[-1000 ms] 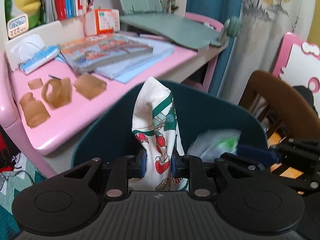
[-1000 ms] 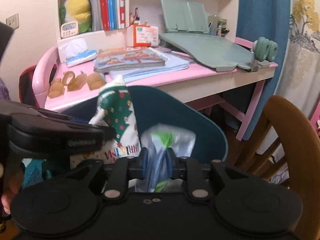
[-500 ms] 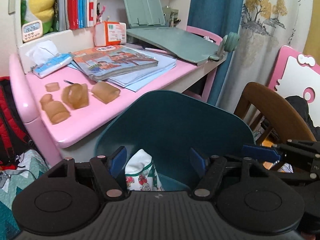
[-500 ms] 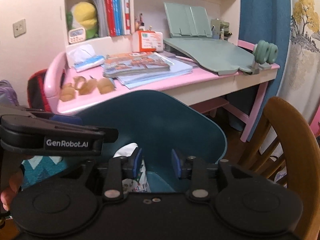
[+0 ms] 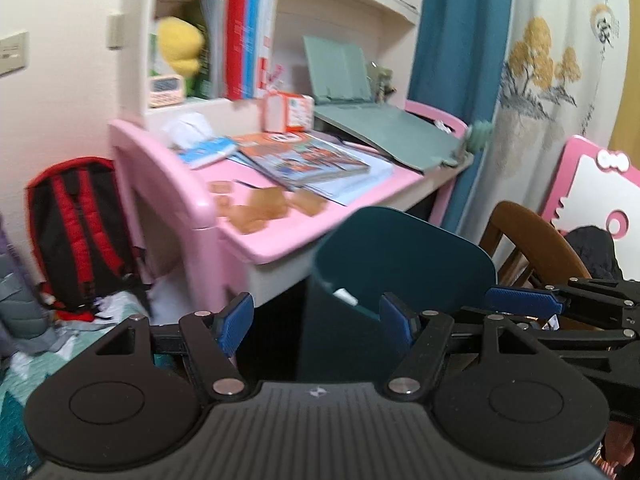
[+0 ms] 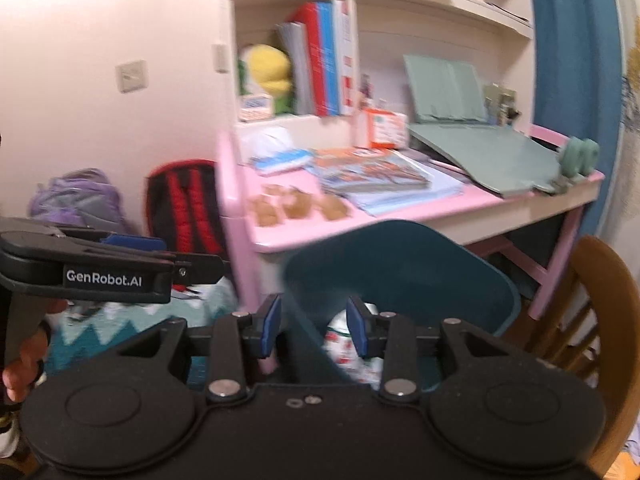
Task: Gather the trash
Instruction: 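Swing both empty tools back toward the bed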
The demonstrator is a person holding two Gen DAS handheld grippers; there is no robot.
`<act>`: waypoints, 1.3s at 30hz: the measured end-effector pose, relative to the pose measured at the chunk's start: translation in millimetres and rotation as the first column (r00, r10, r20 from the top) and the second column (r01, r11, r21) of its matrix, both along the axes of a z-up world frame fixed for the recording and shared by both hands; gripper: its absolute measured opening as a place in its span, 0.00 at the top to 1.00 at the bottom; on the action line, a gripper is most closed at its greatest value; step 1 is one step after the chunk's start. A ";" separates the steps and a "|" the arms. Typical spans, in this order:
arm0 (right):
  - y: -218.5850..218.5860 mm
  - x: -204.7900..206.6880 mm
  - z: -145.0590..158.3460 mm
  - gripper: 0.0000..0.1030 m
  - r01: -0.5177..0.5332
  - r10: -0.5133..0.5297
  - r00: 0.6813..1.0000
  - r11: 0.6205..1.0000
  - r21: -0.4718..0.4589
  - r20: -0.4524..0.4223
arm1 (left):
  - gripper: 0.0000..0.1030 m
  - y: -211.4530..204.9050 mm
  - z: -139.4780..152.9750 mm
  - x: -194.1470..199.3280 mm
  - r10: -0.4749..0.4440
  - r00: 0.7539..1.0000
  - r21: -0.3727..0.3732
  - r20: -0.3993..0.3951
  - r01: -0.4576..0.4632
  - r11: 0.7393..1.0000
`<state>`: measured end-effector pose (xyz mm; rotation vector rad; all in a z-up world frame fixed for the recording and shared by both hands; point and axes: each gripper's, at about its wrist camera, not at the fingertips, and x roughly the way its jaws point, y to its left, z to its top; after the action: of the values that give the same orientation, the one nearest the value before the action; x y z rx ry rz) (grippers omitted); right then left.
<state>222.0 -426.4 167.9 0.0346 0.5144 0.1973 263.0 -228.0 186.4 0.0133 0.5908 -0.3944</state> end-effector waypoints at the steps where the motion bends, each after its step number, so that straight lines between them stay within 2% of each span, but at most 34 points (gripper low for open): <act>1: 8.4 -5.0 3.5 0.62 -0.021 0.021 1.000 1.000 0.010 0.007 | 0.33 11.4 2.6 -7.8 0.012 1.000 -0.003 0.006 -0.012 1.000; 3: 23.8 -12.5 8.3 0.58 -0.062 0.061 0.998 0.998 0.026 0.017 | 0.26 32.7 5.5 -22.0 0.041 0.999 -0.001 0.015 -0.041 0.999; 9: 89.0 -29.3 8.1 0.54 -0.210 0.209 0.977 0.977 0.032 0.027 | 0.21 104.9 2.5 -60.3 0.137 0.990 0.001 0.022 -0.137 0.991; 14: 150.1 -37.1 -6.5 0.52 -0.319 0.319 0.948 0.948 0.008 -0.003 | 0.19 165.3 -15.6 -86.2 0.232 0.973 0.016 -0.001 -0.232 0.973; 17: 182.0 -37.1 -19.4 0.52 -0.372 0.374 0.927 0.927 0.041 -0.036 | 0.17 194.5 -28.7 -100.0 0.282 0.960 0.048 -0.007 -0.281 0.959; 22: 223.8 -37.5 -40.7 0.52 -0.439 0.442 0.896 0.896 0.070 -0.043 | 0.05 243.3 -52.9 -120.0 0.354 0.935 0.026 -0.026 -0.354 0.935; 25: 245.1 -38.2 -56.0 0.51 -0.481 0.486 0.873 0.873 0.084 -0.049 | 0.03 270.1 -69.7 -127.9 0.389 0.920 -0.003 -0.042 -0.390 0.921; 29: 271.8 -33.4 -78.3 0.51 -0.515 0.521 0.850 0.853 0.082 -0.081 | 0.02 304.1 -95.9 -133.2 0.459 0.888 -0.015 -0.040 -0.460 0.888; 31: 284.2 -30.9 -91.4 0.51 -0.529 0.535 0.841 0.844 0.084 -0.079 | 0.02 318.7 -111.0 -133.5 0.469 0.882 -0.021 -0.047 -0.470 0.882; 35: 308.9 -21.5 -120.7 0.51 -0.560 0.567 0.816 0.823 0.092 -0.110 | 0.02 347.7 -149.9 -126.5 0.488 0.866 0.001 -0.110 -0.491 0.871; 39: 331.4 -8.4 -156.6 0.51 -0.592 0.597 0.788 0.802 0.078 -0.151 | 0.02 376.6 -196.1 -114.2 0.522 0.834 0.031 -0.178 -0.526 0.850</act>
<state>213.6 -95.0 11.4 -0.0895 0.6829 0.8330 148.8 148.6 -9.8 -0.2034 0.7416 0.1404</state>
